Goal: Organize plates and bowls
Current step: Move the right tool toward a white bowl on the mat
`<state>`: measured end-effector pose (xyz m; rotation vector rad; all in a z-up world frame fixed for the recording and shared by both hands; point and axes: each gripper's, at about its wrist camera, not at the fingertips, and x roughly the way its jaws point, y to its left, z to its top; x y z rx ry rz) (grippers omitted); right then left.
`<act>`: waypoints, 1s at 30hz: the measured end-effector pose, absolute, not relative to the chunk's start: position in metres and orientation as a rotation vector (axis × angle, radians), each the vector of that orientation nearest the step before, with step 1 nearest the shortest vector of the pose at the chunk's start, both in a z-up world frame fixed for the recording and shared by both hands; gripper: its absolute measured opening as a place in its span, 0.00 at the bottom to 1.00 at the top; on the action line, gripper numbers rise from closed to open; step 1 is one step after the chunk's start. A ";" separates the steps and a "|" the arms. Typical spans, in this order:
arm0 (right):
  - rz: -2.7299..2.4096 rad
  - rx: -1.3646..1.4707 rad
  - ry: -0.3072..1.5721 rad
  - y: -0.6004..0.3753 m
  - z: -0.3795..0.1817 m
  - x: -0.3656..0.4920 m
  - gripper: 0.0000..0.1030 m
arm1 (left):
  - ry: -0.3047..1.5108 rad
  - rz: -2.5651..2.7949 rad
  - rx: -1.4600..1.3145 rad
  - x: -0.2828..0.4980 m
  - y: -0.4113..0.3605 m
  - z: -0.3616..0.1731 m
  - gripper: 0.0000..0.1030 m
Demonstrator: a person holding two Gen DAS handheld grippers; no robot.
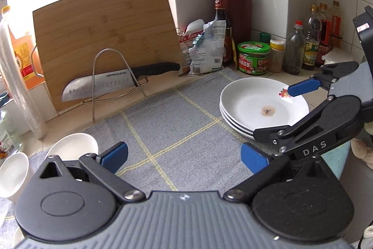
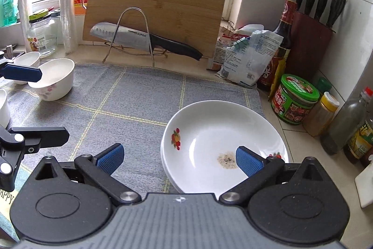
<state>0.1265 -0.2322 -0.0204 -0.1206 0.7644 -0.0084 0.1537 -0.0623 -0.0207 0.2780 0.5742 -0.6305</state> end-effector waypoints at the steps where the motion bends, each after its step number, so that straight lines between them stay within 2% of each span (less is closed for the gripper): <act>1: -0.002 -0.126 0.773 -0.219 -0.021 0.128 1.00 | 0.578 -0.616 0.266 0.152 -0.051 -0.021 0.99; 17: 0.188 -0.155 0.788 -0.063 -0.020 0.134 1.00 | 0.623 -0.427 0.208 0.120 0.119 -0.031 0.99; 30: 0.327 -0.155 0.843 -0.001 -0.024 0.162 1.00 | 0.678 -0.461 0.203 0.128 0.168 -0.076 0.99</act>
